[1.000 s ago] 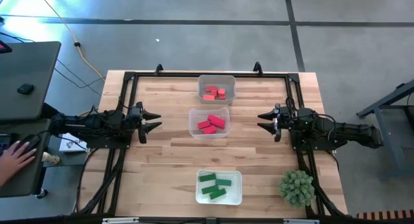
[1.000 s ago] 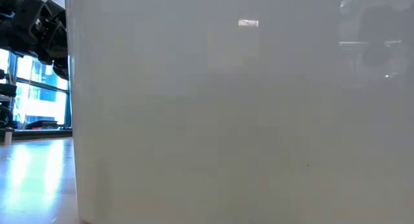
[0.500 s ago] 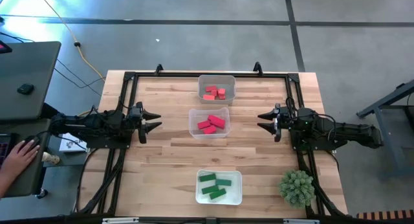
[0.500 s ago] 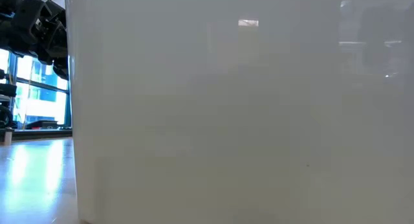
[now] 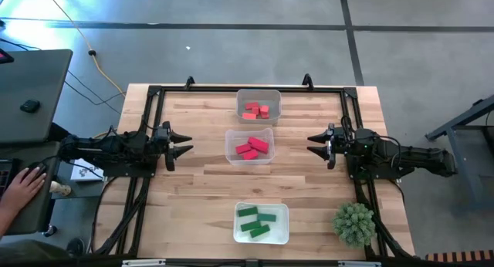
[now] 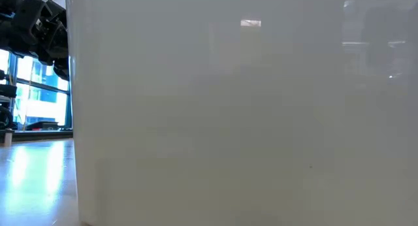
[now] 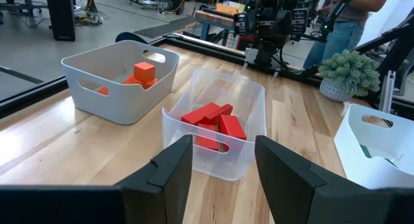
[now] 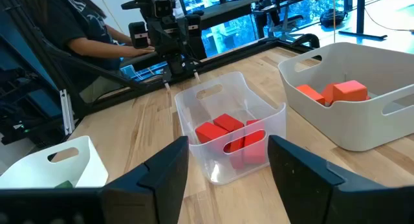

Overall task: Sort & place blocks by color
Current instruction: Return to Home Position

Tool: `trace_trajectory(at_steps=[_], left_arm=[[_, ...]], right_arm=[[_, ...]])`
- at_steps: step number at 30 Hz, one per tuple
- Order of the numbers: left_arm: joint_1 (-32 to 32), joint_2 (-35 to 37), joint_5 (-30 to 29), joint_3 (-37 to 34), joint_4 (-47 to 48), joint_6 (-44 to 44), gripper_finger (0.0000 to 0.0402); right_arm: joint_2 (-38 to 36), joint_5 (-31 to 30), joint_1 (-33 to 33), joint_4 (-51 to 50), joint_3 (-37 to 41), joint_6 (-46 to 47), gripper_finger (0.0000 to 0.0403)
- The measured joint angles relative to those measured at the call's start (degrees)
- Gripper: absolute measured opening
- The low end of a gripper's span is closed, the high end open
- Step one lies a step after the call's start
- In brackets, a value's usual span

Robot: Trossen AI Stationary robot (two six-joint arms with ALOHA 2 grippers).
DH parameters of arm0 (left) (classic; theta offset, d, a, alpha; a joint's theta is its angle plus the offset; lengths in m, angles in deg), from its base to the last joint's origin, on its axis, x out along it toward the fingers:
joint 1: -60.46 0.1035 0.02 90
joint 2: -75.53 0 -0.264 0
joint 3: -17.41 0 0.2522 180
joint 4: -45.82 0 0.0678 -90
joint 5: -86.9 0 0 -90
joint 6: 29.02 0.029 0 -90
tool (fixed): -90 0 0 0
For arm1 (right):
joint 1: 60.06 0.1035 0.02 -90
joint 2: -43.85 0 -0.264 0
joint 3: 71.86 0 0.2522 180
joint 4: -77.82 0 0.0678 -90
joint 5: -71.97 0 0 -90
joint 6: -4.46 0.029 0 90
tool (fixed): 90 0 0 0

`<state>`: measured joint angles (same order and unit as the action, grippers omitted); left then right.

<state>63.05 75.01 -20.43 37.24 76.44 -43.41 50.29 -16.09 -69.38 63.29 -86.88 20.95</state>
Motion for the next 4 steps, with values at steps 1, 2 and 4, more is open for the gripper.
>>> trace_trajectory(at_steps=[1, 2, 4], left_arm=[[0.02, 0.00, 0.00, 0.00, 0.00, 0.00, 0.0156], [0.01, 0.00, 0.00, 0.00, 0.00, 0.00, 0.0156], [0.01, -0.01, 0.00, 0.01, 0.00, 0.00, 0.0156]], right_arm=[[0.00, 0.00, 0.00, 0.00, 0.00, -0.02, 0.0202], [-0.02, 0.00, 0.00, 0.00, 0.00, 0.00, 0.0202], [0.00, 0.01, -0.01, 0.00, 0.00, 0.00, 0.0202]])
